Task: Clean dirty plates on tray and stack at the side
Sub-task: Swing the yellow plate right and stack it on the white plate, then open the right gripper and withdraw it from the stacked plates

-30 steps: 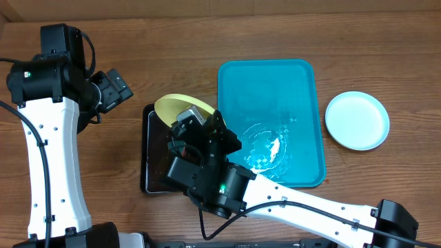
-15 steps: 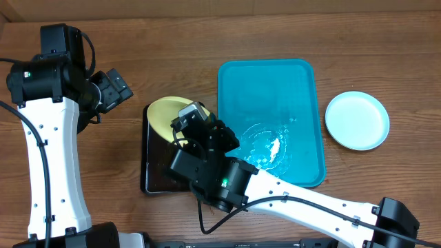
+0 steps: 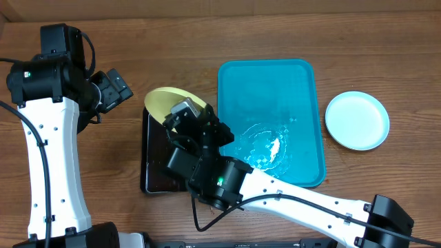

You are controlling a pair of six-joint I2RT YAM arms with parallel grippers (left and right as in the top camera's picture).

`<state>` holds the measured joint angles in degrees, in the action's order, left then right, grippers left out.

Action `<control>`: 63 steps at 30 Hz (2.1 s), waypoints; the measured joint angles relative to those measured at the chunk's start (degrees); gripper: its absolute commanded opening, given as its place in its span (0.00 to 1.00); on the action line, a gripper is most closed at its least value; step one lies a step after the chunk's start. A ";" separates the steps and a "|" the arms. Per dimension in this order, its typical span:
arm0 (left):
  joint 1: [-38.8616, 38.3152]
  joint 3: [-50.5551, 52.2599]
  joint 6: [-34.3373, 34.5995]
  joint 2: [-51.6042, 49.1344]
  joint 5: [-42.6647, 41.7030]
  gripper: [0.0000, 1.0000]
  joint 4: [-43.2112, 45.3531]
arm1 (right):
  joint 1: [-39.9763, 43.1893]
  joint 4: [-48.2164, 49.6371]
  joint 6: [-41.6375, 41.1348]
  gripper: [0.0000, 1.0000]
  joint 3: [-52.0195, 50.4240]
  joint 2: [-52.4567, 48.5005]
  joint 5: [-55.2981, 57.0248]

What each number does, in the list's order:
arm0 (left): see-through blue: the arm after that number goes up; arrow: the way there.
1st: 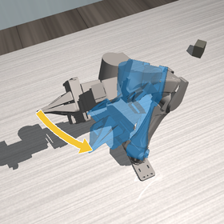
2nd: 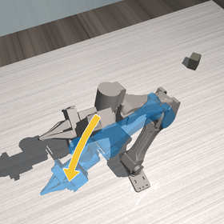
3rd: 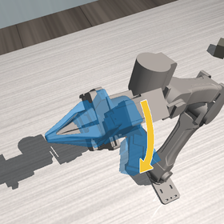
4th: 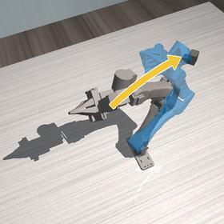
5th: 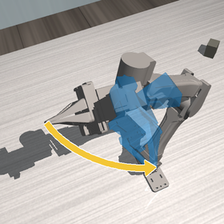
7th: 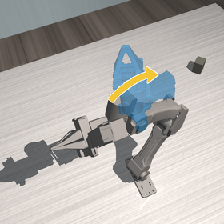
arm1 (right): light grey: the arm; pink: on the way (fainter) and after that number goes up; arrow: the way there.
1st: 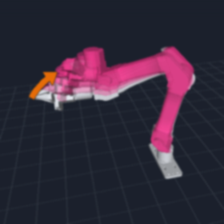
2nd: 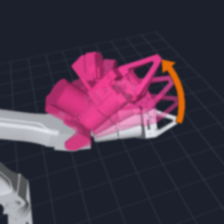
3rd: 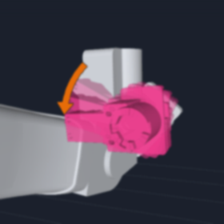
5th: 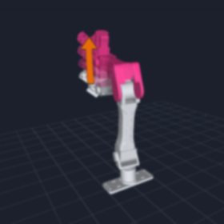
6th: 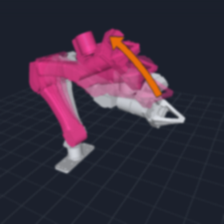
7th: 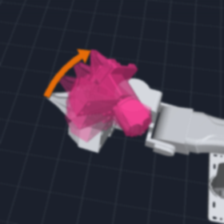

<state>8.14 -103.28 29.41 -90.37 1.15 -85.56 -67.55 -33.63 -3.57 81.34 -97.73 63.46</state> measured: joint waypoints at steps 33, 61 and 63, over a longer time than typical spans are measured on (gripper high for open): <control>0.00 0.00 0.00 -0.02 0.00 1.00 0.00 | 37.29 -11.72 -29.24 0.03 0.09 0.96 -56.26; 0.00 0.00 0.00 0.00 0.04 1.00 0.00 | 99.62 -20.57 -22.25 0.31 -16.55 -1.33 -76.02; 0.00 0.00 0.00 -0.02 0.07 1.00 0.02 | 99.36 -20.44 -22.32 0.31 -16.52 -1.31 -75.84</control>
<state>8.14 -103.28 29.41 -90.39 1.21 -85.54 31.81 -54.06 -25.89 64.82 -99.04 -12.38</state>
